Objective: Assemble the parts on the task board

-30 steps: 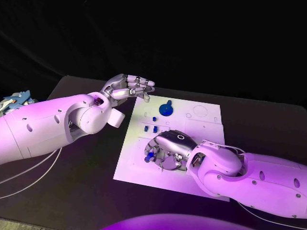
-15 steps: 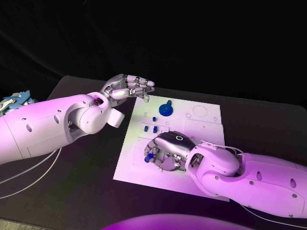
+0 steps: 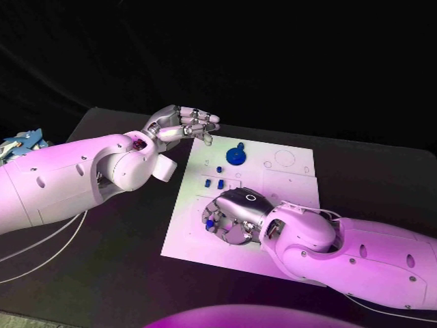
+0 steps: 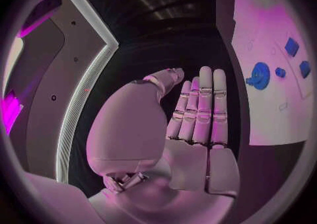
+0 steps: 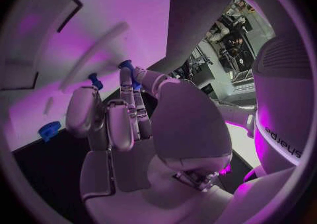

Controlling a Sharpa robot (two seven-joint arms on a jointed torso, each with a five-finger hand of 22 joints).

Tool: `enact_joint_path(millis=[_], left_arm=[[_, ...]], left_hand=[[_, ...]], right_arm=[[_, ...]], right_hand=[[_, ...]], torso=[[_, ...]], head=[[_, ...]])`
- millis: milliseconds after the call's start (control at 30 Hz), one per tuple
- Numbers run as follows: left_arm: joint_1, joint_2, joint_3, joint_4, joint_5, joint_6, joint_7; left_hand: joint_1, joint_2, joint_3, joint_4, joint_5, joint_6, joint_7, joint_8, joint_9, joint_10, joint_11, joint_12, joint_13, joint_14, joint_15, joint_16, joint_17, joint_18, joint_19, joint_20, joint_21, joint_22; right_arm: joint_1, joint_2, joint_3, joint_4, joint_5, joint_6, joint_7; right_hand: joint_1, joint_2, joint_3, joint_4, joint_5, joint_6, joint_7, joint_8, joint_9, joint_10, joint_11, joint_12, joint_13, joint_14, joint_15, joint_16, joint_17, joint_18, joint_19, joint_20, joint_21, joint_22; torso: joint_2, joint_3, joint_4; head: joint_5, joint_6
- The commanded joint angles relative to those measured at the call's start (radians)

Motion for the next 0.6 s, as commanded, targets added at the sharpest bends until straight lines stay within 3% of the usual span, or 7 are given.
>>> enact_joint_path(millis=[33, 200, 333, 600], left_arm=[[0.0, 0.001, 0.001, 0.003, 0.004, 0.014, 0.004], [0.0, 0.0, 0.001, 0.003, 0.004, 0.014, 0.004], [0.0, -0.001, 0.001, 0.003, 0.004, 0.015, 0.003], [0.0, -0.003, 0.001, 0.002, 0.004, 0.016, 0.003]], left_hand=[[0.002, 0.008, -0.003, -0.003, 0.001, 0.0, 0.008, -0.003, -0.001, -0.006, -0.002, 0.002, 0.001, -0.003, 0.006, -0.003, 0.001, 0.011, -0.006, -0.001, -0.004, 0.002], [0.002, 0.008, -0.003, -0.003, 0.001, 0.0, 0.008, -0.003, -0.001, -0.006, -0.002, 0.002, 0.001, -0.003, 0.006, -0.003, 0.001, 0.011, -0.006, -0.001, -0.004, 0.002], [0.002, 0.008, -0.003, -0.003, 0.001, 0.0, 0.008, -0.003, -0.001, -0.006, -0.002, 0.002, 0.001, -0.003, 0.006, -0.003, 0.001, 0.011, -0.006, -0.001, -0.004, 0.002], [0.002, 0.008, -0.004, -0.003, 0.001, 0.0, 0.008, -0.003, -0.001, -0.006, -0.002, 0.002, 0.001, -0.003, 0.006, -0.003, 0.002, 0.011, -0.007, -0.001, -0.004, 0.002]], right_arm=[[-0.005, 0.0, -0.004, -0.004, -0.014, 0.032, -0.019], [-0.006, -0.011, -0.005, 0.001, -0.014, 0.001, -0.023], [-0.006, -0.029, -0.005, 0.014, -0.014, -0.043, -0.023], [-0.006, -0.089, -0.001, 0.062, 0.023, -0.169, 0.023]], right_hand=[[-0.021, -0.017, -0.009, 0.001, 0.006, -0.059, 0.011, -0.035, -0.016, -0.009, 0.008, -0.008, 0.003, 0.023, 0.007, -0.003, -0.002, -0.006, -0.008, 0.007, -0.01, 0.082], [-0.033, -0.037, -0.017, -0.002, 0.008, -0.128, 0.008, -0.077, -0.032, -0.011, 0.007, -0.011, 0.011, 0.023, 0.008, -0.001, 0.0, -0.005, -0.008, 0.011, -0.012, 0.084], [-0.043, -0.045, -0.023, -0.001, 0.011, -0.173, 0.004, -0.104, -0.043, -0.006, -0.005, -0.009, 0.019, 0.024, 0.0, 0.001, 0.005, -0.006, -0.003, 0.007, -0.005, 0.088], [-0.057, -0.059, -0.038, 0.006, 0.024, -0.182, 0.001, -0.111, -0.047, 0.005, -0.009, -0.006, 0.027, 0.028, -0.005, 0.008, 0.018, -0.01, 0.006, 0.001, 0.014, 0.098]], torso=[[-0.001, -0.0004, 0.0004], [-0.001, -0.0003, -0.0001], [0.0, 0.0007, -0.0009], [-0.002, 0.0014, -0.0025]], head=[[-0.001, 0.001], [-0.003, 0.002], [-0.005, 0.002], [-0.012, 0.005]])
